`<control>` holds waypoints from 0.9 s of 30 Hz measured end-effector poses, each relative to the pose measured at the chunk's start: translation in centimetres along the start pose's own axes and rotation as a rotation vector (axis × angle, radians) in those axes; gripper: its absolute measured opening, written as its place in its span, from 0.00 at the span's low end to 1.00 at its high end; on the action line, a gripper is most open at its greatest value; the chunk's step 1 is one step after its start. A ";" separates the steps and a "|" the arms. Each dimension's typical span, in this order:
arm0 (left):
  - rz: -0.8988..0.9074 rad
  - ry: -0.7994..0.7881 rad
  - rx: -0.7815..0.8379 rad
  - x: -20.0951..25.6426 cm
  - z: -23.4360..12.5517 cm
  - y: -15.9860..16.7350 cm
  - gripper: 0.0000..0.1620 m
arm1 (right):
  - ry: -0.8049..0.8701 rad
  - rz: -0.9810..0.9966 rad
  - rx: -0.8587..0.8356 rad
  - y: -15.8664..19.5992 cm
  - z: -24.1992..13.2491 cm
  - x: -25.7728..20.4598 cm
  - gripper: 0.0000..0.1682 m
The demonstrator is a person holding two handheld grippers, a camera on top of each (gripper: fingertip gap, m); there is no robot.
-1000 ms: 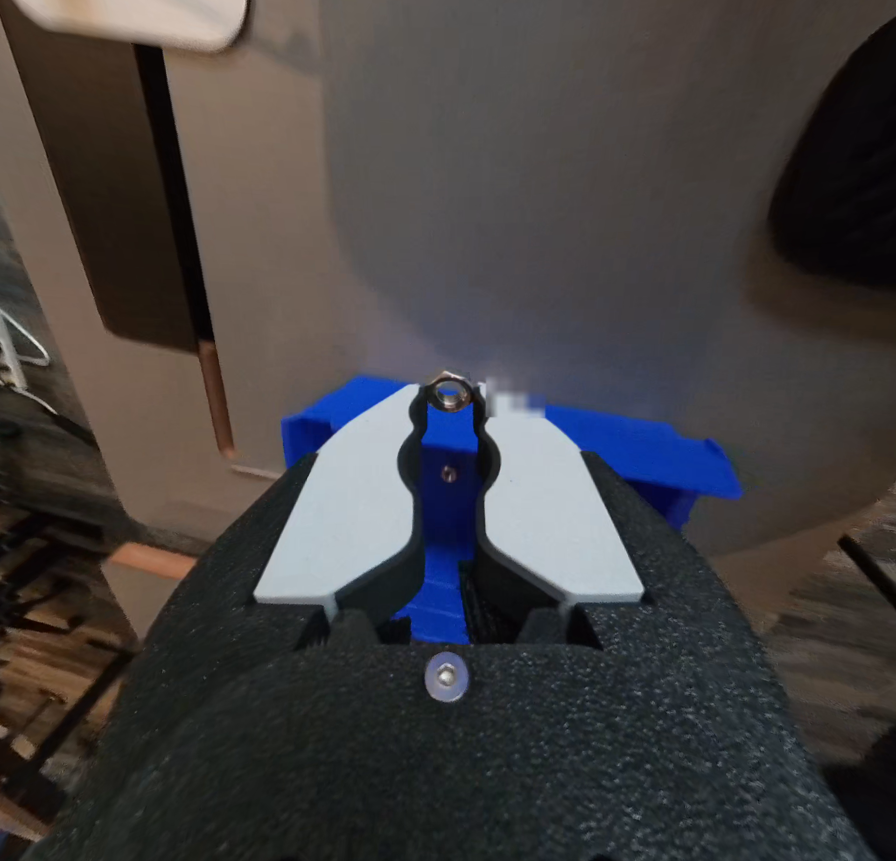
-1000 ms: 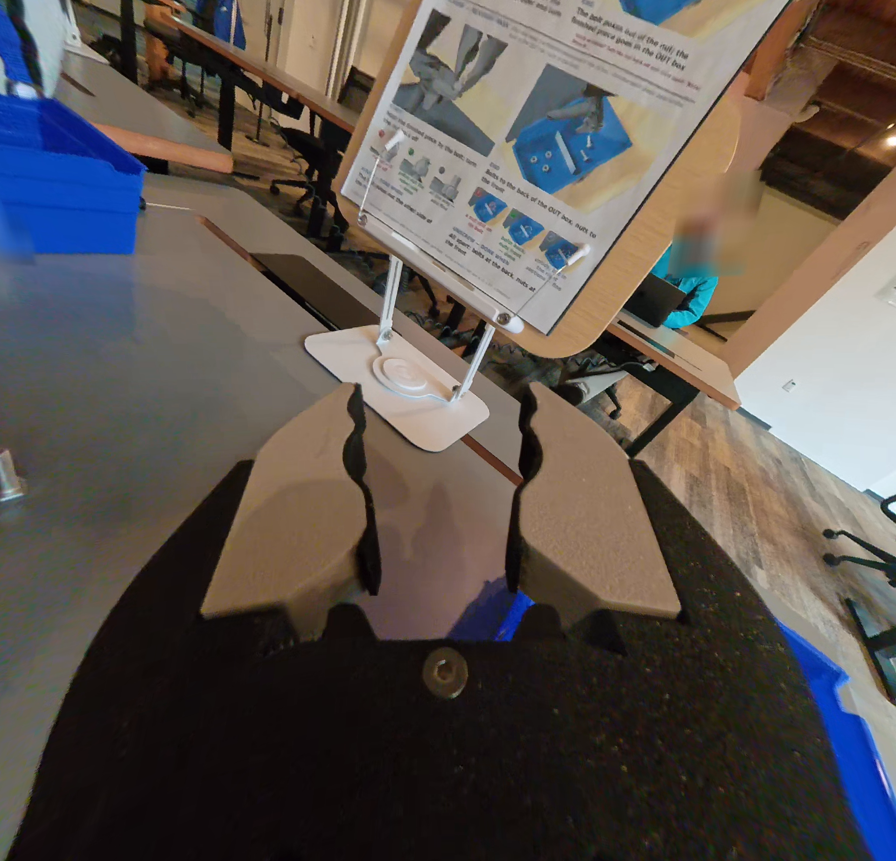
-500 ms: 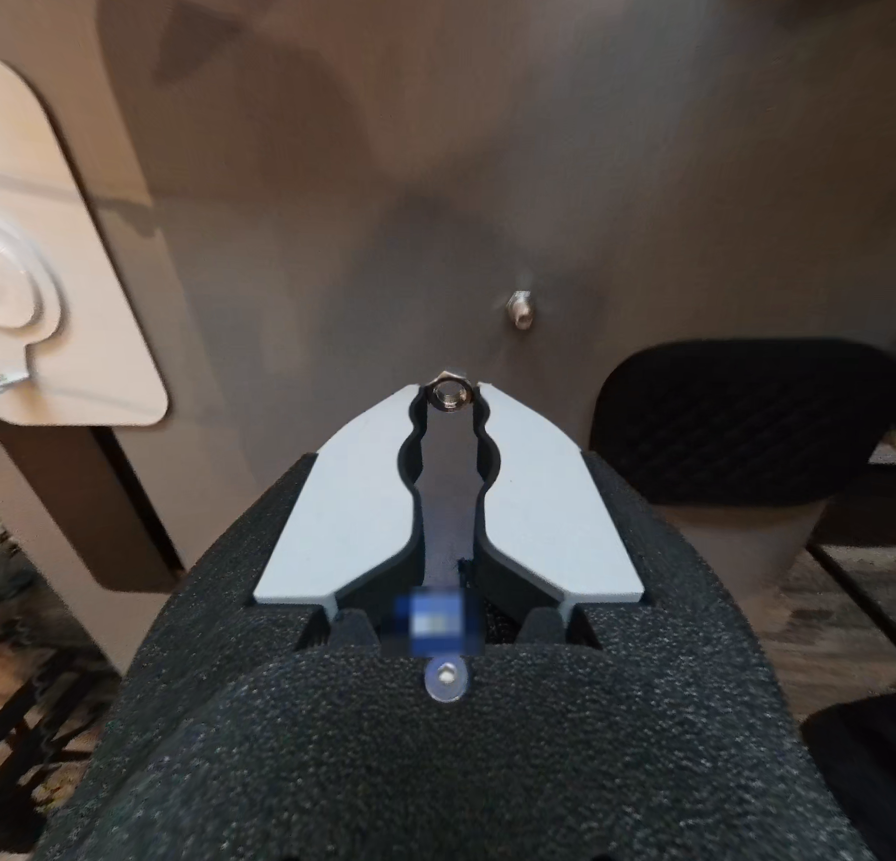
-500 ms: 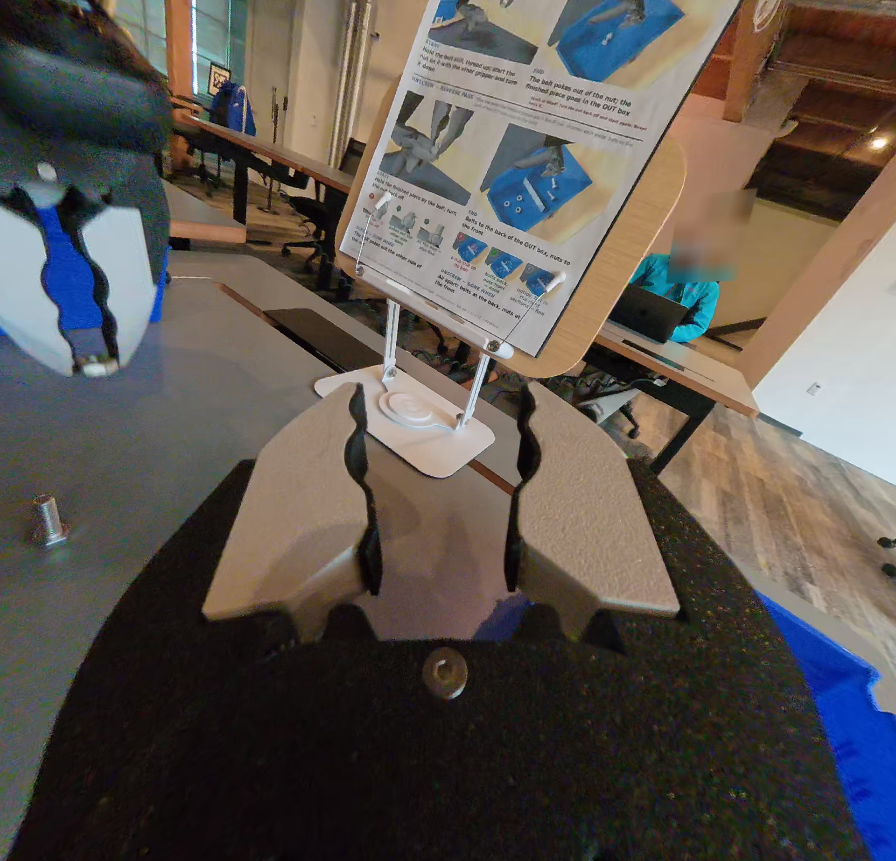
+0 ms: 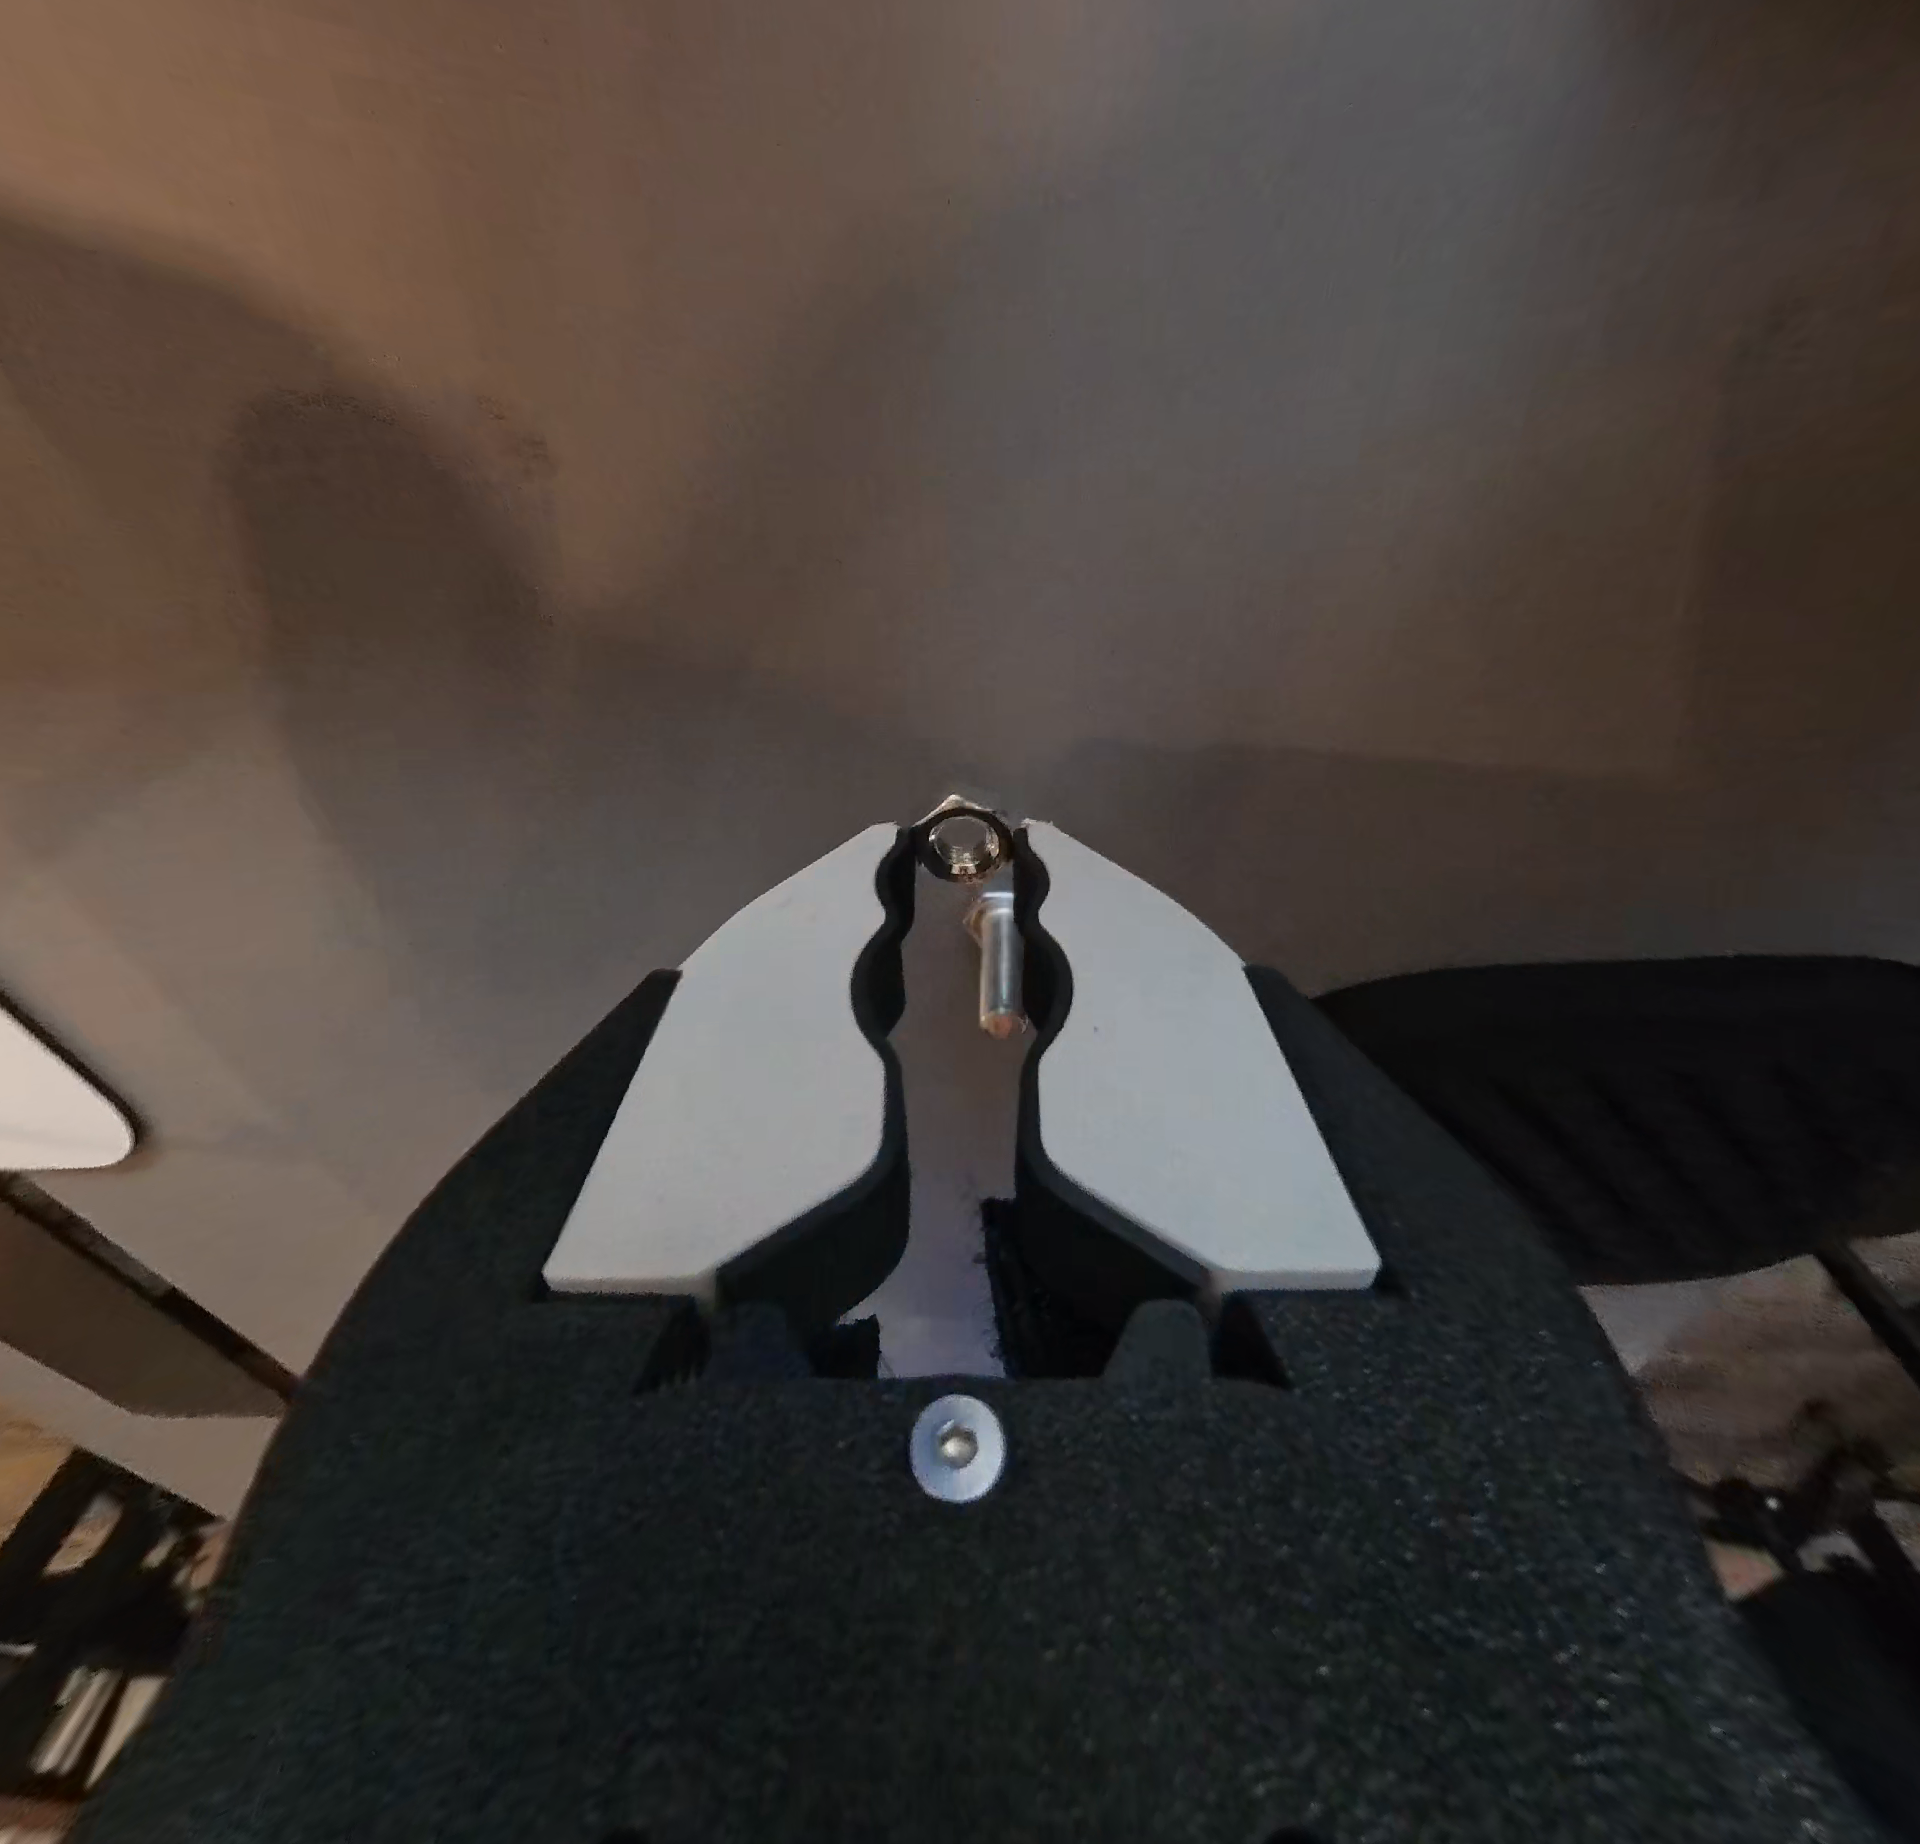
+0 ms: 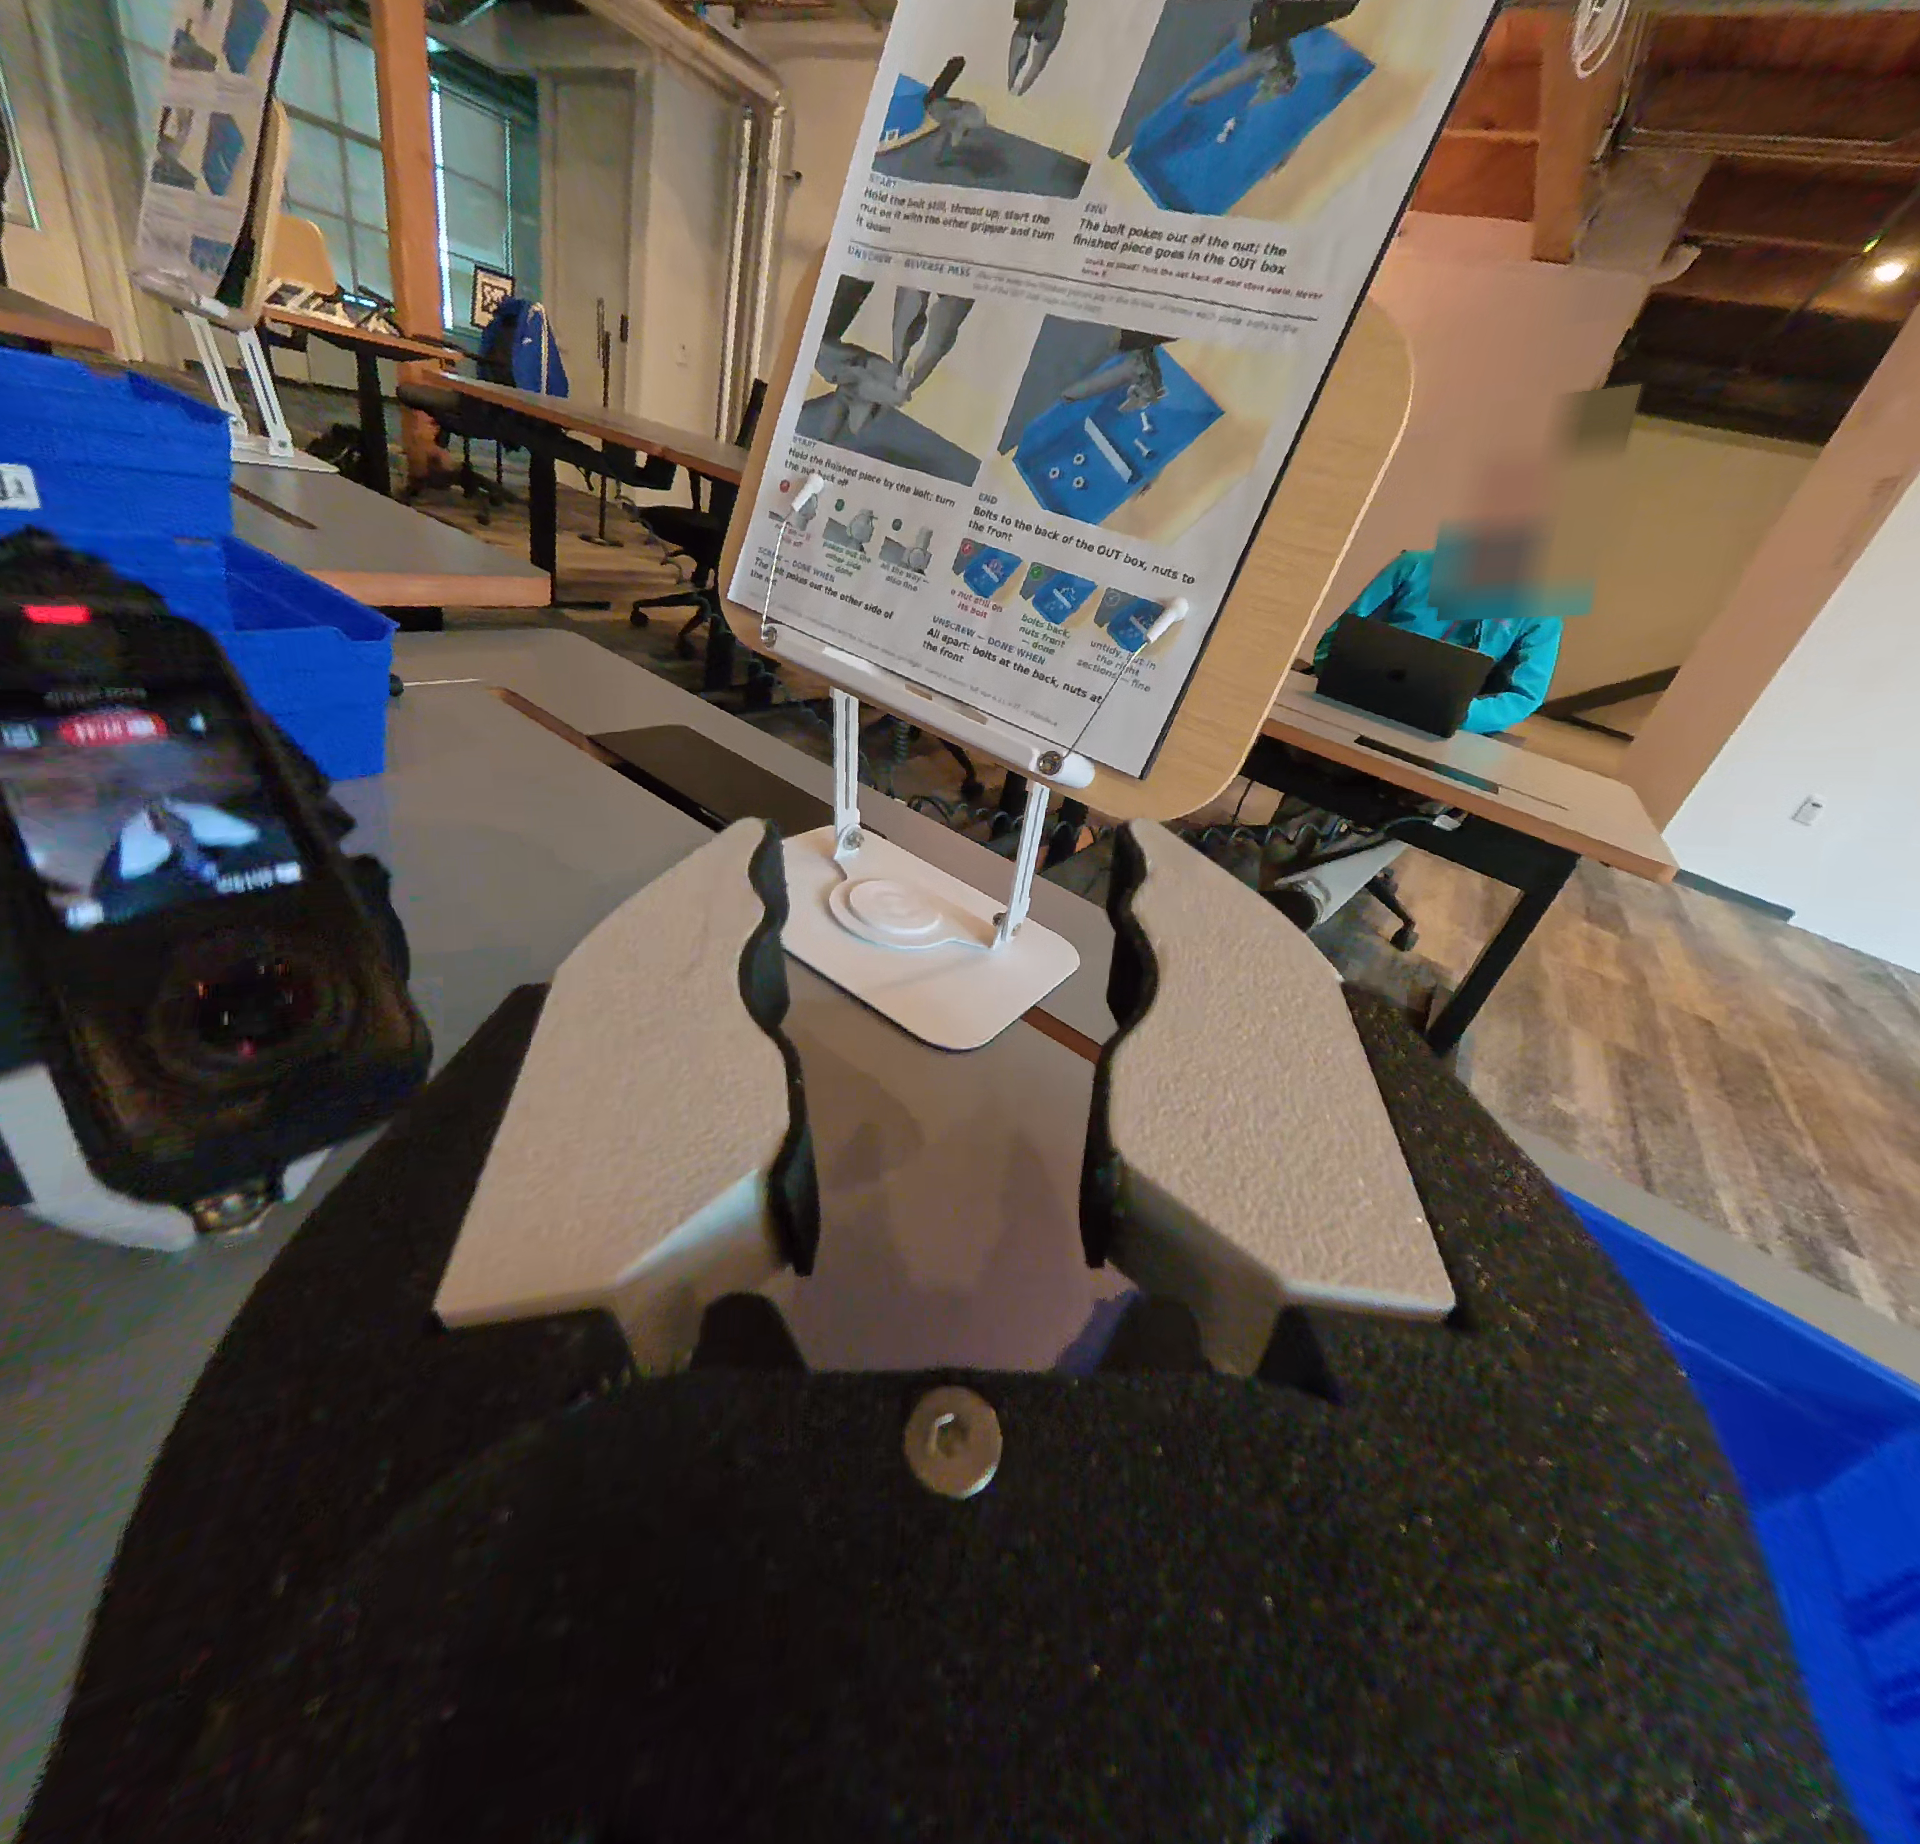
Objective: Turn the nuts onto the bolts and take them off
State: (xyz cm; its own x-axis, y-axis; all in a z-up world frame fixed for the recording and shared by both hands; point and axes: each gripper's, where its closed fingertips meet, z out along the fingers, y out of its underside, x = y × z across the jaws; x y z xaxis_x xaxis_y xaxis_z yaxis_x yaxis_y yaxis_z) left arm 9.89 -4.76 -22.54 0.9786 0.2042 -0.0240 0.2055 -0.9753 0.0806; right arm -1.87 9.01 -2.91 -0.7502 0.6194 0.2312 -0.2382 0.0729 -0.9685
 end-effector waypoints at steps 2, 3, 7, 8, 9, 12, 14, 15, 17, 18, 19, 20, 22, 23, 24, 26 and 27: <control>0.011 0.012 -0.018 0.3 0.7 -0.2 0.11 | 0.004 0.004 0.006 -0.1 -0.1 0.1 0.35; 0.012 0.018 -0.020 0.4 1.0 -0.4 0.11 | 0.003 0.008 0.009 -0.2 -0.1 0.1 0.35; 0.010 0.013 -0.039 0.4 1.7 -0.4 0.11 | 0.002 0.007 0.010 -0.2 -0.1 0.1 0.35; 0.008 0.016 -0.040 0.5 1.8 -0.5 0.11 | 0.001 0.007 0.010 -0.2 -0.1 0.1 0.35; 0.007 0.023 -0.042 0.6 1.9 -0.5 0.11 | -0.001 0.007 0.009 -0.2 -0.1 0.0 0.35; 0.012 0.028 -0.048 0.8 2.1 -0.7 0.11 | 0.000 0.001 0.007 -0.2 -0.1 0.0 0.35; 0.011 0.041 -0.052 0.9 2.2 -0.8 0.11 | 0.003 -0.001 0.007 -0.2 -0.1 0.0 0.35; 0.011 0.044 -0.054 1.0 2.2 -0.7 0.11 | 0.004 0.001 0.009 -0.2 -0.1 0.1 0.35; 0.012 0.059 -0.056 1.2 2.2 -0.7 0.11 | 0.003 0.008 0.013 -0.3 -0.2 0.1 0.35; 0.010 0.066 -0.050 1.3 2.2 -0.8 0.12 | 0.003 0.009 0.013 -0.3 -0.2 0.1 0.35; 0.005 0.069 -0.043 1.3 2.2 -0.8 0.14 | 0.003 0.008 0.012 -0.3 -0.1 0.1 0.35; 0.005 0.071 -0.040 1.3 2.1 -0.8 0.16 | 0.004 0.006 0.010 -0.2 -0.1 0.1 0.35; 0.003 0.063 -0.025 1.2 1.9 -0.9 0.19 | 0.002 0.002 0.009 -0.3 -0.1 0.0 0.35; -0.002 0.058 -0.013 1.1 1.6 -0.9 0.22 | 0.002 0.000 0.007 -0.2 -0.1 0.0 0.35; -0.012 0.053 0.008 1.0 1.2 -0.9 0.25 | 0.003 -0.001 0.006 -0.2 -0.1 0.0 0.34; -0.046 0.036 0.087 0.8 0.0 -1.0 0.28 | 0.003 0.001 0.007 -0.2 -0.1 0.1 0.34; -0.069 0.028 0.138 0.6 -0.8 -1.0 0.30 | 0.003 0.003 0.008 -0.2 -0.1 0.1 0.34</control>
State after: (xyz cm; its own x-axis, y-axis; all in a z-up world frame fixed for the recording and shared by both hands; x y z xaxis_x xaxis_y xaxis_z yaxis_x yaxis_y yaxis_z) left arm 10.32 -3.61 -21.88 0.9624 0.2717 0.0034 0.2715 -0.9607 -0.0577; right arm -1.79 9.15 -2.69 -0.7491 0.6219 0.2283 -0.2410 0.0652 -0.9683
